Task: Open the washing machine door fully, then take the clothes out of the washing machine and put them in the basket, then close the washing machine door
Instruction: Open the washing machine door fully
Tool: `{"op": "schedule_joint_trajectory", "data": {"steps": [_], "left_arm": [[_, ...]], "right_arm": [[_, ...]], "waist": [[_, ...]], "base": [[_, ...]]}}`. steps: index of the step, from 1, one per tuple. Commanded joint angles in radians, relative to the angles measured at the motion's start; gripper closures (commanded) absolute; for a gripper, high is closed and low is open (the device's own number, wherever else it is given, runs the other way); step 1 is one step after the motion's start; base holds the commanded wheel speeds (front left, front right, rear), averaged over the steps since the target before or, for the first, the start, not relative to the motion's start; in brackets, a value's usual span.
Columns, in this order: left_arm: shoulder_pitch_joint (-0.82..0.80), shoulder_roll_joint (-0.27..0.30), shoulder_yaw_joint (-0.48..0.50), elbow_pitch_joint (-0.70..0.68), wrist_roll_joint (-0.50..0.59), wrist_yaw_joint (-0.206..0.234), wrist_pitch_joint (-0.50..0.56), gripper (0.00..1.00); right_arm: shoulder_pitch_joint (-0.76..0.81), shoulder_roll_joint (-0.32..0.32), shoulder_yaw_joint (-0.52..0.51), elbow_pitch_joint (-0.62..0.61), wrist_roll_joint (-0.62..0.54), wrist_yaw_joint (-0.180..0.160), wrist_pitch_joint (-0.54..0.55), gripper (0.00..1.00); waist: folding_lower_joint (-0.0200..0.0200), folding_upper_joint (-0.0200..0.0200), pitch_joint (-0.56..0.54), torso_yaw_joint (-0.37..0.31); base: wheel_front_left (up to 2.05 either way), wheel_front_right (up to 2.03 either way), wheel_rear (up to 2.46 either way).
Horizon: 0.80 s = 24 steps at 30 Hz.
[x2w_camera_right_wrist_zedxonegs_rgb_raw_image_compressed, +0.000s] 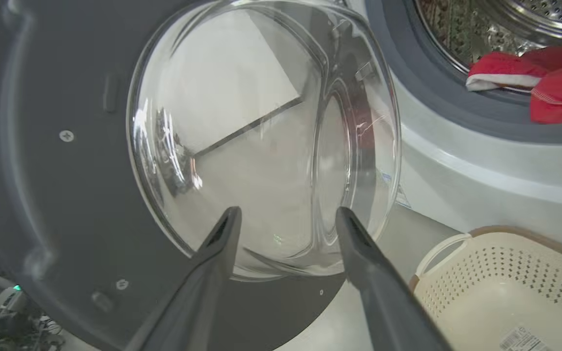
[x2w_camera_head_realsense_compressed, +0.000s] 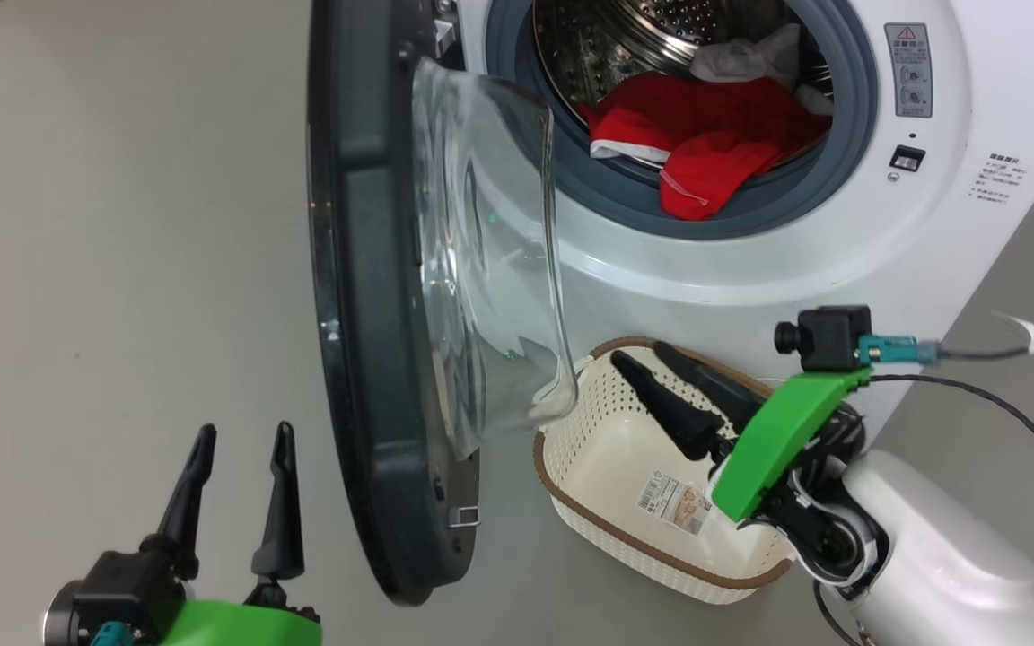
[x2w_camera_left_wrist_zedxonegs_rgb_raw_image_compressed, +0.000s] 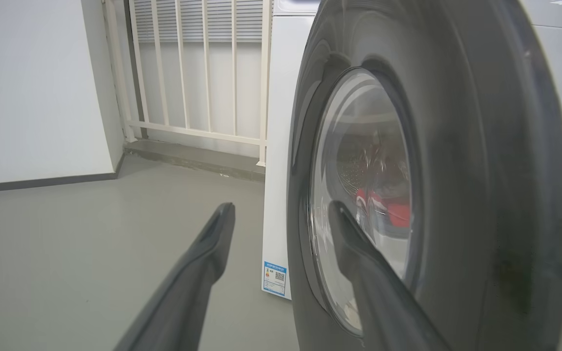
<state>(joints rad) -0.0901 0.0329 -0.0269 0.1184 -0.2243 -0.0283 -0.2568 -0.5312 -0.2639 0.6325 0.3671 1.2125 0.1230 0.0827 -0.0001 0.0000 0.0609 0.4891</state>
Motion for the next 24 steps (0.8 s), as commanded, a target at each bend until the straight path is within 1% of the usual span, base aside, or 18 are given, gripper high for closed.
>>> {"op": "schedule_joint_trajectory", "data": {"steps": [1, 4, 7, 10, 12, 13, 18, 21, 24], "left_arm": [[-0.007, 0.017, 0.038, -0.025, 0.002, -0.008, -0.005, 0.0], [-0.009, 0.017, 0.042, -0.024, 0.004, -0.01, -0.005, 0.0], [-0.01, 0.017, 0.043, -0.023, 0.006, -0.01, -0.005, 0.0], [-0.01, 0.017, 0.042, -0.025, 0.007, -0.009, -0.005, 0.0], [-0.009, 0.017, 0.044, -0.027, 0.002, -0.007, -0.005, 0.0], [-0.008, 0.017, 0.046, -0.028, -0.003, -0.006, -0.005, 0.0], [-0.008, 0.017, 0.045, -0.025, -0.012, -0.005, -0.005, 0.0], [-0.011, 0.017, 0.045, -0.021, -0.018, -0.007, -0.005, 0.0], [-0.013, 0.017, 0.042, -0.016, -0.027, -0.012, -0.005, 0.0]], "right_arm": [[0.008, 0.001, 0.015, -0.011, -0.032, 0.008, -0.036, 0.0], [0.02, 0.004, 0.029, 0.052, -0.105, 0.008, -0.16, 0.0], [0.029, 0.024, 0.02, 0.143, -0.165, 0.008, -0.269, 0.0], [0.028, 0.047, 0.001, 0.222, -0.252, 0.008, -0.327, 0.0], [0.03, 0.068, -0.034, 0.256, -0.32, 0.008, -0.341, 0.0], [0.036, 0.086, -0.11, 0.259, -0.418, 0.008, -0.343, 0.0], [0.125, 0.152, -0.326, 0.176, -0.716, 0.008, -0.344, 0.0], [0.18, 0.184, -0.402, 0.12, -0.839, 0.008, -0.344, 0.0], [0.217, 0.202, -0.453, 0.071, -0.913, 0.008, -0.344, 0.0]], "waist": [[0.0001, 0.0, 0.003, -0.004], [0.0001, 0.0, 0.004, -0.01], [0.0001, 0.0, 0.0, -0.012], [0.0001, 0.0, -0.002, -0.011], [0.0001, 0.0, -0.004, -0.012], [0.0001, 0.0, -0.003, -0.012], [0.0001, 0.0, -0.001, -0.01], [0.0001, 0.0, 0.002, -0.008], [0.0001, 0.0, 0.004, -0.007]], "base": [[0.0, 0.0, 0.0], [0.0, 0.0, 0.0], [0.0, 0.0, 0.0], [0.0, 0.0, 0.0], [0.0, 0.0, 0.0], [0.0, 0.0, 0.0], [0.0, 0.0, 0.0], [0.0, 0.0, 0.0], [0.0, 0.0, 0.0]]}}
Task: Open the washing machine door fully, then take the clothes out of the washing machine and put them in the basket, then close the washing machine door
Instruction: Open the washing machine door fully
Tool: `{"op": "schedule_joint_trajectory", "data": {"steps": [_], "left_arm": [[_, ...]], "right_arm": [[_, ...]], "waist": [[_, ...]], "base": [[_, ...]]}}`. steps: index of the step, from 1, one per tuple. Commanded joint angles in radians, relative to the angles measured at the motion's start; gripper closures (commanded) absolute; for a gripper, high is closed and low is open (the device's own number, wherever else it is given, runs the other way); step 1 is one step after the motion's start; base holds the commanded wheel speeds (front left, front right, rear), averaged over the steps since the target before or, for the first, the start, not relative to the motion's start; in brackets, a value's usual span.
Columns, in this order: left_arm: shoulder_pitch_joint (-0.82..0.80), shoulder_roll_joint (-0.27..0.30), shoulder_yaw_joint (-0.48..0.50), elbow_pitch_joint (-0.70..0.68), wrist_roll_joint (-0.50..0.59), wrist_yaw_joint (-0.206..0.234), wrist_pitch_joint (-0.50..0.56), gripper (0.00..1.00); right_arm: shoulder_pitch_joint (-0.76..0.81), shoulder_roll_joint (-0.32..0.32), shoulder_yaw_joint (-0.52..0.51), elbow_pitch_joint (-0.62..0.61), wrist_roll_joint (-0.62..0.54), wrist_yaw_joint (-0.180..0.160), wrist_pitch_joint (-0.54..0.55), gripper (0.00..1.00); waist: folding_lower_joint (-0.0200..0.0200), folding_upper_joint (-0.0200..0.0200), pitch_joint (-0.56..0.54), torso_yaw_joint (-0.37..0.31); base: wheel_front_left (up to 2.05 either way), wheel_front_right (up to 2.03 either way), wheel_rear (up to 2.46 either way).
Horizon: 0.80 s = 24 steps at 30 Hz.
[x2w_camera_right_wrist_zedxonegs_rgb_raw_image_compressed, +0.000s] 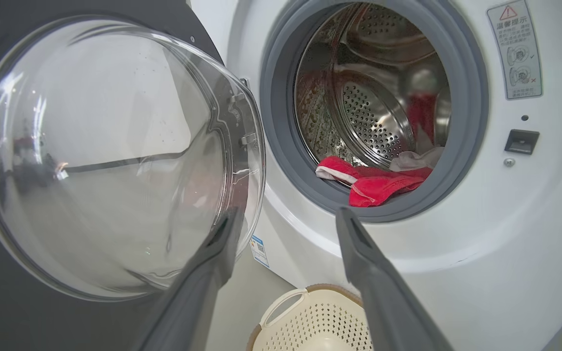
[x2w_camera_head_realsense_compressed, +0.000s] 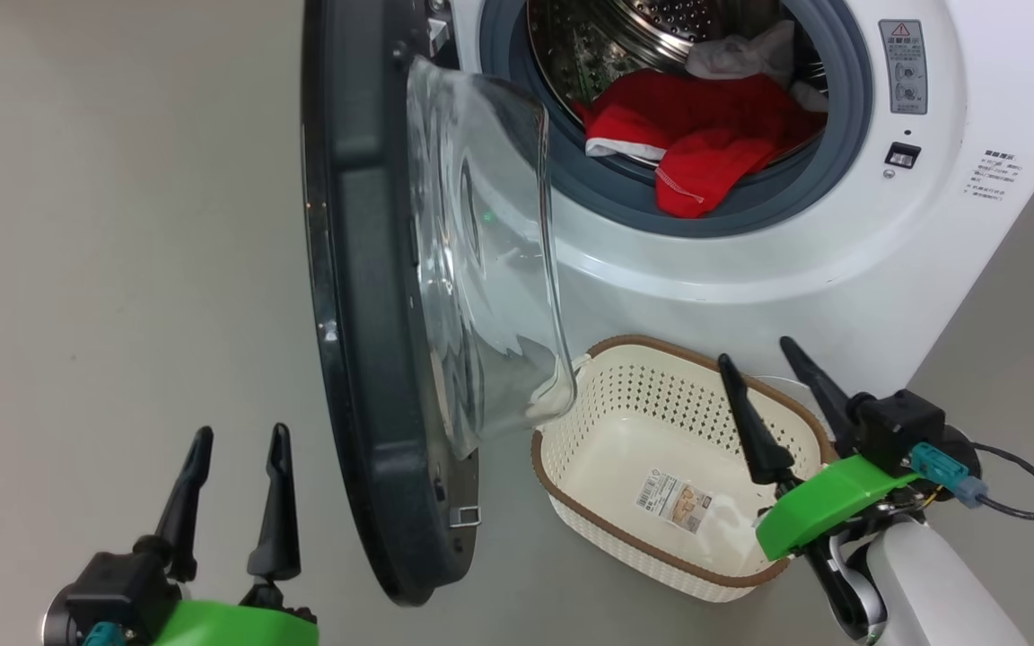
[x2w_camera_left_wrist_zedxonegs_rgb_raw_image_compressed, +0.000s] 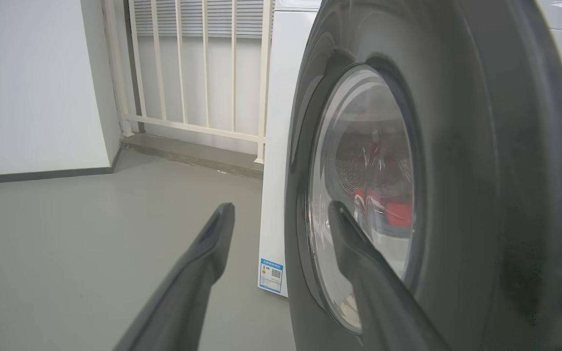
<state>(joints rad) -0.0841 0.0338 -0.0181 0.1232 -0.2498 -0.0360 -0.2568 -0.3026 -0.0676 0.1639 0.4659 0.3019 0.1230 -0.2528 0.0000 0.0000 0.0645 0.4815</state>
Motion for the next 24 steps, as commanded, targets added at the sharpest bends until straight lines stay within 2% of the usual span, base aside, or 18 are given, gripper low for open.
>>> {"op": "schedule_joint_trajectory", "data": {"steps": [1, 6, 13, 24], "left_arm": [[-0.02, 0.016, 0.033, -0.019, -0.007, -0.005, -0.005, 0.0], [-0.021, 0.016, 0.03, -0.015, -0.032, -0.017, -0.005, 0.0], [-0.022, 0.016, 0.04, 0.0, -0.043, -0.035, -0.005, 0.0], [-0.031, 0.016, 0.039, 0.018, -0.059, -0.051, -0.005, 0.0]], "right_arm": [[-0.002, 0.009, 0.004, -0.042, -0.017, 0.008, -0.009, 0.0], [0.038, 0.016, -0.027, -0.085, -0.051, 0.008, -0.009, 0.0], [0.058, 0.017, -0.008, -0.095, -0.008, 0.008, -0.009, 0.0], [0.05, 0.017, -0.015, -0.088, -0.004, 0.008, -0.009, 0.0]], "waist": [[0.0, 0.0, 0.001, 0.0], [0.0, 0.0, -0.001, 0.002], [0.0, 0.0, -0.005, -0.005], [0.0, 0.0, 0.006, -0.005]], "base": [[0.0, 0.0, 0.0], [0.0, 0.0, 0.0], [0.0, 0.0, 0.0], [0.0, 0.0, 0.0]]}}
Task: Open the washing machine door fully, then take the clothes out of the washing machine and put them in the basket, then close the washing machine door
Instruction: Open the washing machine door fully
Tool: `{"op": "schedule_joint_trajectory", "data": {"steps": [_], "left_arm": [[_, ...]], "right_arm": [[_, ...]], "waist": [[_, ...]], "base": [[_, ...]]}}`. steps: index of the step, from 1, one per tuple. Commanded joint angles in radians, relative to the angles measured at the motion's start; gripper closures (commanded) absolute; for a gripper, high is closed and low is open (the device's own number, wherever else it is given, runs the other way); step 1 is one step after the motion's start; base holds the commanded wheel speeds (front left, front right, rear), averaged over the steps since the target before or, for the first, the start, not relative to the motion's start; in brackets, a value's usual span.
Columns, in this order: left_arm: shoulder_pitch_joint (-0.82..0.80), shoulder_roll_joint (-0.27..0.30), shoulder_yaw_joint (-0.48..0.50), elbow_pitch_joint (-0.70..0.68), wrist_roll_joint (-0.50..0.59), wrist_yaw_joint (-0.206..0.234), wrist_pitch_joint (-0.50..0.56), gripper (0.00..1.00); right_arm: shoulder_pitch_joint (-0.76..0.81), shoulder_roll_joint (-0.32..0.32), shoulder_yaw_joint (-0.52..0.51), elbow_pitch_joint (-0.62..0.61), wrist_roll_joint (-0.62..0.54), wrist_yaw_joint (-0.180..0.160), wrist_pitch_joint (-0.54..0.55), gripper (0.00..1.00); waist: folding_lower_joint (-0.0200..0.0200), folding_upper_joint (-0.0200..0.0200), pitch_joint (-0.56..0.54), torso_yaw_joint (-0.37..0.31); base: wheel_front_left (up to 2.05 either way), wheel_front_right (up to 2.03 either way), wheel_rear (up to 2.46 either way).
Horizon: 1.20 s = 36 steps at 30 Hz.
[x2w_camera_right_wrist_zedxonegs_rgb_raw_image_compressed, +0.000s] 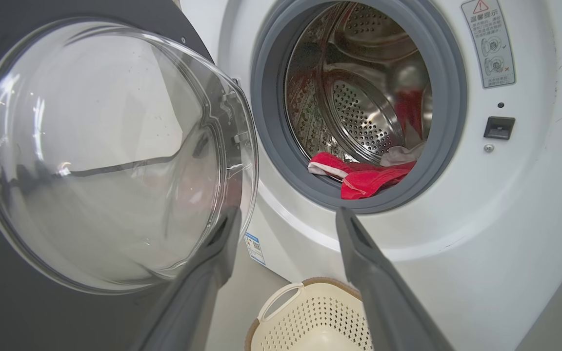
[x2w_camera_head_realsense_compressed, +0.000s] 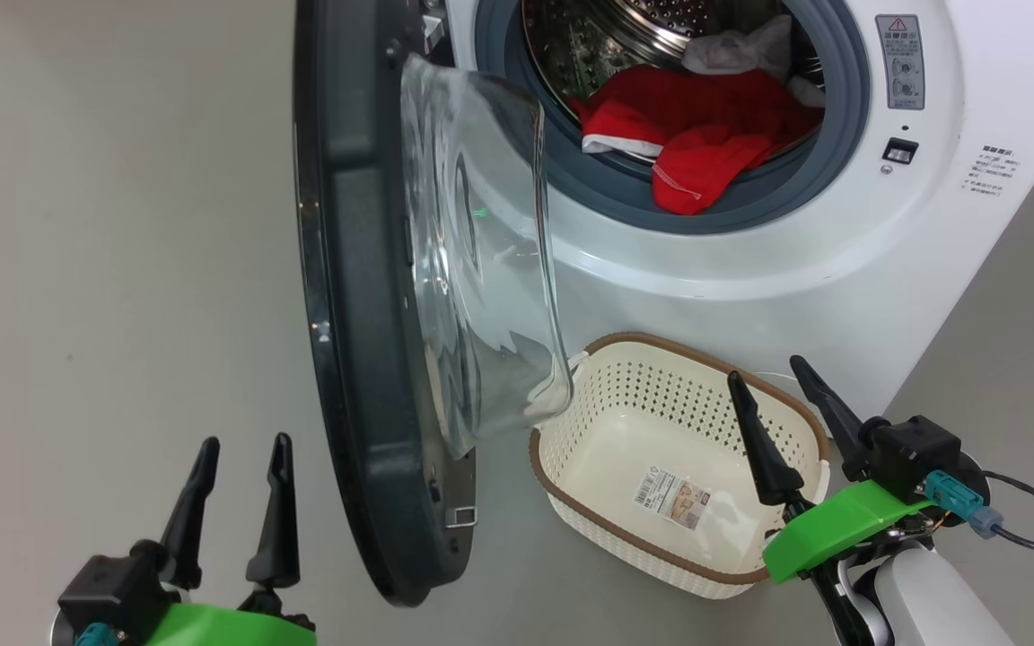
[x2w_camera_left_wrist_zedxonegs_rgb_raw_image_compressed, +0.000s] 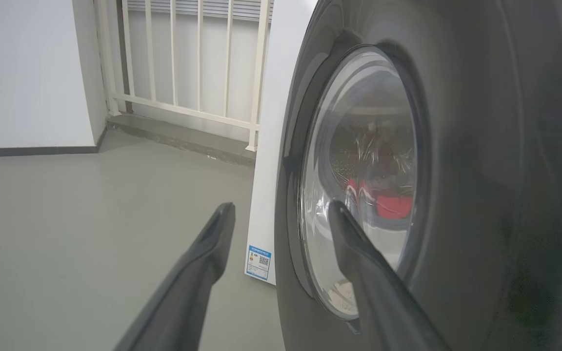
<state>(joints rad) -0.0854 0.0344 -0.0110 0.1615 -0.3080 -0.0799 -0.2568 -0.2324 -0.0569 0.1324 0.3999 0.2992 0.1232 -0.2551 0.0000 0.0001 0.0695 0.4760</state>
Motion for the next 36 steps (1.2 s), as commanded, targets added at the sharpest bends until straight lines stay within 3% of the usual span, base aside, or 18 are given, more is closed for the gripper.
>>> {"op": "schedule_joint_trajectory", "data": {"steps": [1, 11, 12, 13, 14, 21, 27, 33, 36], "left_arm": [[-0.031, 0.016, 0.032, -0.019, -0.001, -0.007, -0.005, 0.0], [-0.032, 0.016, 0.031, -0.021, 0.01, -0.021, -0.005, 0.0], [-0.033, 0.016, 0.03, -0.026, 0.013, -0.024, -0.005, 0.58], [-0.035, 0.016, 0.031, -0.034, 0.02, -0.025, -0.005, 0.86], [-0.035, 0.016, 0.031, -0.039, 0.021, -0.027, -0.005, 1.0], [-0.059, 0.016, 0.042, -0.127, 0.037, -0.005, -0.005, 1.0], [-0.097, 0.016, 0.032, -0.307, 0.027, 0.046, -0.005, 1.0], [-0.113, 0.016, -0.079, -0.507, 0.032, 0.049, 0.014, 1.0], [-0.112, 0.016, -0.126, -0.534, 0.029, 0.044, 0.055, 1.0]], "right_arm": [[-0.019, 0.007, 0.016, -0.022, -0.002, 0.008, -0.007, 0.0], [-0.026, 0.007, 0.024, -0.017, 0.006, 0.008, -0.007, 0.0], [-0.027, 0.007, 0.024, -0.016, 0.007, 0.008, -0.007, 0.0], [-0.027, 0.007, 0.024, -0.015, 0.007, 0.008, -0.007, 0.0], [-0.027, 0.007, 0.024, -0.014, 0.008, 0.008, -0.007, 0.0], [-0.022, 0.007, 0.023, -0.003, 0.017, 0.008, -0.007, 0.0], [-0.015, 0.007, 0.025, 0.001, 0.023, 0.008, -0.007, 0.0], [-0.009, 0.007, 0.028, 0.004, 0.027, 0.008, -0.007, 0.0], [-0.007, 0.007, 0.031, 0.006, 0.028, 0.008, -0.007, 0.0]], "waist": [[0.0, -0.0001, 0.001, 0.001], [0.0, -0.0001, 0.006, 0.001], [0.0, -0.0001, 0.006, 0.001], [0.0, -0.0001, 0.005, 0.001], [0.0, -0.0001, 0.004, 0.002], [0.0, -0.0001, -0.01, 0.002], [0.0, -0.0001, -0.025, -0.002], [0.0, -0.0001, -0.037, -0.014], [0.0, -0.0001, -0.04, -0.018]], "base": [[0.0, 0.0, 0.0], [0.0, 0.0, 0.0], [0.0, 0.0, 0.0], [0.0, 0.0, 0.0], [0.0, 0.0, 0.0], [0.0, 0.0, 0.0], [0.0, 0.0, 0.0], [0.0, 0.0, 0.0], [0.0, 0.0, 0.0]]}}
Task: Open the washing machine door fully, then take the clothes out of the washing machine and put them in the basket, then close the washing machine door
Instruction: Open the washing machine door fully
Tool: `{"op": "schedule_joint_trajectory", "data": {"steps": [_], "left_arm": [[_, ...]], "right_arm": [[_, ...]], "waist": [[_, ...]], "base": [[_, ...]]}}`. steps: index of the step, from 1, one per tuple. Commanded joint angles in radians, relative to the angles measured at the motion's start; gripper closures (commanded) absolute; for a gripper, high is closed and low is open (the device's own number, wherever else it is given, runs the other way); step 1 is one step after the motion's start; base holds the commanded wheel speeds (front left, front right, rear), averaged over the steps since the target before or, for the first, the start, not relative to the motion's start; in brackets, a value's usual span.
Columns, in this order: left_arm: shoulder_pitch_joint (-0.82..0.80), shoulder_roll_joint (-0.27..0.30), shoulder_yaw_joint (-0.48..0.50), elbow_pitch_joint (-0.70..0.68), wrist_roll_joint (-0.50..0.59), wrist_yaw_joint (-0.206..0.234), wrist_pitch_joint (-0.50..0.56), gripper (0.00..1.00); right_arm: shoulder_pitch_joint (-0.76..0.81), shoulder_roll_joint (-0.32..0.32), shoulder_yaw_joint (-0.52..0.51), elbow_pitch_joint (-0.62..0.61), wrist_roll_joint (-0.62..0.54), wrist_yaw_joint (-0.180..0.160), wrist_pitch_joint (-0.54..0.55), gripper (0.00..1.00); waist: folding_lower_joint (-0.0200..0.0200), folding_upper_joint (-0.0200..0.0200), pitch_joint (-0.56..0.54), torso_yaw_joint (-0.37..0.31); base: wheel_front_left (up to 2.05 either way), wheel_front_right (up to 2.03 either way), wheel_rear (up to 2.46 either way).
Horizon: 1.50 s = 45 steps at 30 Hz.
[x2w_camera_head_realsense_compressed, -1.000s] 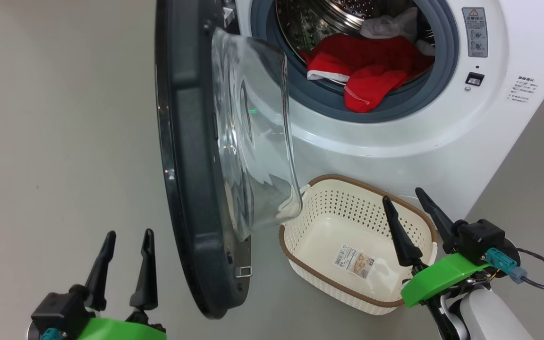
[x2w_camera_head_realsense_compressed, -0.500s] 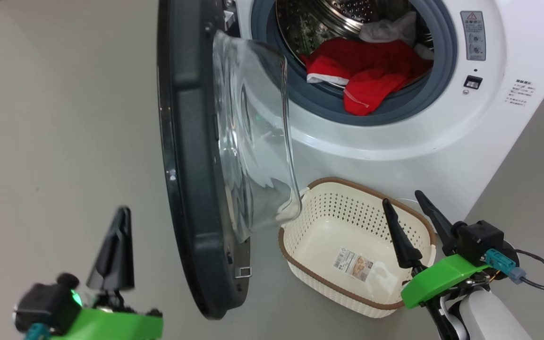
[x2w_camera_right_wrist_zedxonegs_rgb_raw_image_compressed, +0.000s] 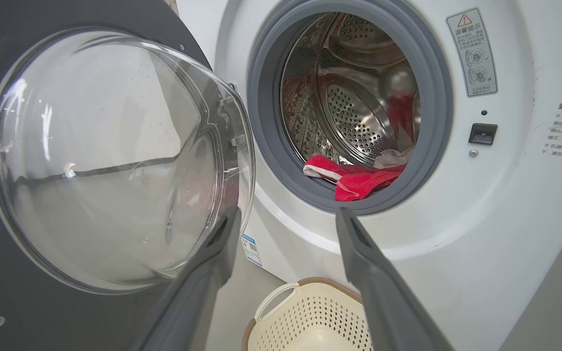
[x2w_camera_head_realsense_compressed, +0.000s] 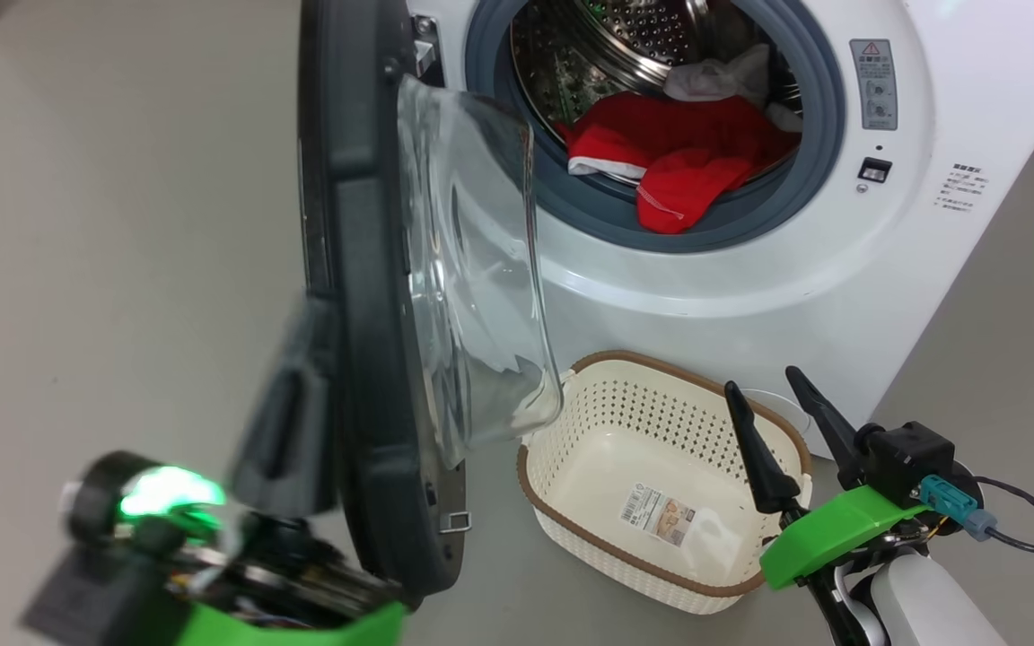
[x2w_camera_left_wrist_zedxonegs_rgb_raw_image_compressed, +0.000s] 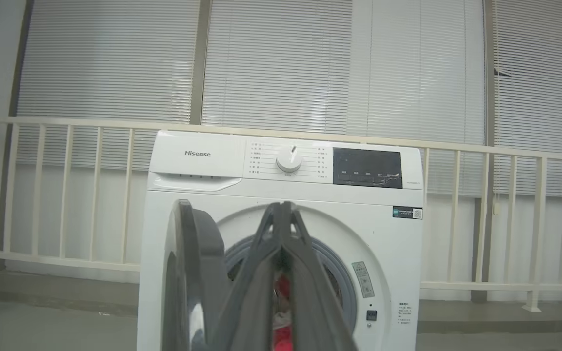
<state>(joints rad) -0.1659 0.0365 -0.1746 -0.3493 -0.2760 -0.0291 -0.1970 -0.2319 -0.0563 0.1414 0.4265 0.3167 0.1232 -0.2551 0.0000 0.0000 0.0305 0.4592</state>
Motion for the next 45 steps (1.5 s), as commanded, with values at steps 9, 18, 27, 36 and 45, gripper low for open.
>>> {"op": "schedule_joint_trajectory", "data": {"steps": [9, 18, 27, 36, 45], "left_arm": [[0.01, 0.017, -0.164, 0.01, -0.024, 0.013, 0.198, 1.0], [0.032, 0.02, -0.169, 0.185, -0.058, 0.04, 0.245, 1.0], [0.038, 0.045, -0.099, 0.276, -0.07, 0.09, 0.234, 1.0], [0.057, 0.077, -0.026, 0.278, -0.088, 0.134, 0.228, 1.0], [0.062, 0.104, 0.052, 0.298, -0.101, 0.175, 0.196, 1.0]], "right_arm": [[-0.012, 0.006, 0.021, -0.023, 0.002, 0.008, -0.007, 0.0], [-0.018, 0.006, 0.013, -0.025, -0.011, 0.008, -0.007, 0.0], [-0.019, 0.006, 0.008, -0.019, -0.016, 0.008, -0.007, 0.0], [-0.015, 0.006, 0.006, -0.015, -0.023, 0.008, -0.007, 0.0], [-0.015, 0.006, 0.016, -0.01, -0.03, 0.008, -0.007, 0.0]], "waist": [[0.0, 0.0, 0.012, -0.02], [0.0, 0.0, 0.03, -0.022], [0.0, 0.0, 0.031, -0.006], [0.0, 0.0, 0.038, 0.029], [0.0, 0.0, 0.041, 0.043]], "base": [[0.0, 0.0, 0.0], [0.0, 0.0, 0.0], [0.0, 0.0, 0.0], [0.0, 0.0, 0.0], [0.0, 0.0, 0.0]]}}
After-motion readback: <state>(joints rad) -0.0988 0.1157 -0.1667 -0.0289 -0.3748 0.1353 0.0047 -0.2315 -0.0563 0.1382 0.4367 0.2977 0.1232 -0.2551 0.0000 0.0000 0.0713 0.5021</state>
